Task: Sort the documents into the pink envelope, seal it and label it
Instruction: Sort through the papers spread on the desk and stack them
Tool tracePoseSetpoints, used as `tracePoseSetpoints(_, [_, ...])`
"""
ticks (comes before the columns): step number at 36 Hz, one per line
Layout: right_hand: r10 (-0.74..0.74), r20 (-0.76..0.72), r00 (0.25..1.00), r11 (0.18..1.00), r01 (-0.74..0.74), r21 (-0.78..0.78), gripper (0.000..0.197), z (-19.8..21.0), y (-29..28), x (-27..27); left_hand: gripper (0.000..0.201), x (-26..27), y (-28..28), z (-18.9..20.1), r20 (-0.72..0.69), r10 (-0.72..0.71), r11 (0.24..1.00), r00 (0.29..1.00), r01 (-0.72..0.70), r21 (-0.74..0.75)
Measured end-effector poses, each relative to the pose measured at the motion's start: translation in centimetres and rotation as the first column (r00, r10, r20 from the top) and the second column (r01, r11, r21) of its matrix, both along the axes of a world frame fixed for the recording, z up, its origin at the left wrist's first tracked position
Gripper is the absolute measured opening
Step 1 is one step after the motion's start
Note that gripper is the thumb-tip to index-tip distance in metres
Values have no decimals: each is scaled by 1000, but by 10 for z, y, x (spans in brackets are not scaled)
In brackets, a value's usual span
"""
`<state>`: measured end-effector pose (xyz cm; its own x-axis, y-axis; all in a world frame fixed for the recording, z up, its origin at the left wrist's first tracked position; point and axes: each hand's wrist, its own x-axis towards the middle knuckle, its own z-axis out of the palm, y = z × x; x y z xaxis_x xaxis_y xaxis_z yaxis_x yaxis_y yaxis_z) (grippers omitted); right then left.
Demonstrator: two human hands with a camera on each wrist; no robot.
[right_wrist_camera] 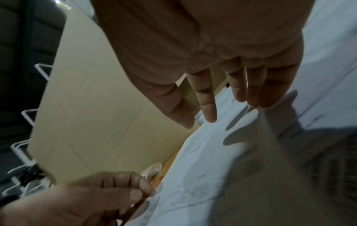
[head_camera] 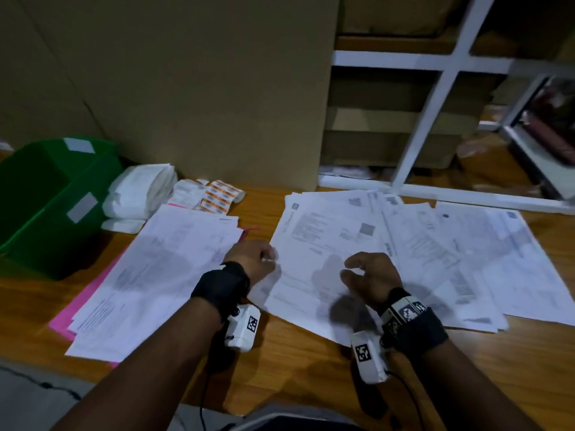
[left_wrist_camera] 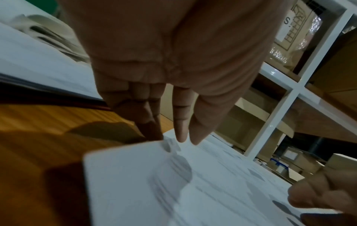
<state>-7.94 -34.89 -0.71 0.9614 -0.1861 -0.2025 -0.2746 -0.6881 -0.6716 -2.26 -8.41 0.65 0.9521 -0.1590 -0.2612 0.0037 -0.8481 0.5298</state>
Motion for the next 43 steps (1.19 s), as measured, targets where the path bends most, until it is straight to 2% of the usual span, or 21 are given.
tracePoseSetpoints(4, [-97, -15, 995, 993, 98, 63, 13, -2, -7, 1, 11, 1, -1, -12, -35, -27, 995, 999, 24, -93])
tracePoseSetpoints(7, [-169, -14, 985, 982, 170, 87, 34, -7, -11, 2, 10, -2, 0, -21, -59, -40, 987, 997, 31, -157])
tracePoseSetpoints(9, [-192, 5, 981, 978, 191, 87, 38, -15, -15, 3, 11, -4, 1, -25, -66, -37, 980, 997, 23, -200])
tracePoseSetpoints(13, [-177, 53, 983, 977, 169, 128, 9, -6, -9, -3, 14, -10, 4, -29, -45, -37, 960, 998, 23, -278])
tracePoseSetpoints(17, [-204, 77, 976, 944, 175, 278, 17, -9, -3, -9, 20, -14, 8, -32, -34, -39, 947, 999, 26, -320])
tracePoseSetpoints(20, [-152, 114, 982, 936, 106, 334, 24, -13, 0, -15, 26, -16, 11, -31, -67, -60, 921, 996, 29, -388])
tracePoseSetpoints(22, [-136, 155, 978, 936, 76, 343, 38, -13, 3, -17, 27, -17, 12, -29, -115, -63, 886, 991, 2, -463])
tracePoseSetpoints(26, [-85, 109, 990, 951, 48, 307, 52, -14, 8, -19, 28, -20, 13, -26, -142, -22, 825, 990, -62, -562])
tracePoseSetpoints(29, [-94, 46, 994, 874, 60, 483, 45, -6, 10, -26, 23, -19, 17, -26, -141, 72, 772, 987, -145, -619])
tracePoseSetpoints(32, [-88, 29, 996, 791, 52, 610, 35, 4, 11, -32, 22, -15, 23, -30, -59, 179, 759, 982, -176, -627])
tracePoseSetpoints(34, [-107, 39, 994, 821, 66, 567, 40, 0, 8, -31, 27, -15, 25, -30, -42, 210, 753, 977, -190, -630])
tracePoseSetpoints(37, [-122, 64, 990, 908, 85, 410, 52, -9, 4, -31, 33, -18, 24, -29, -81, 211, 746, 974, -214, -631])
tracePoseSetpoints(43, [-215, 131, 968, 952, 178, 251, 47, -4, 3, -33, 31, -19, 23, -39, -155, 134, 777, 979, -201, -596])
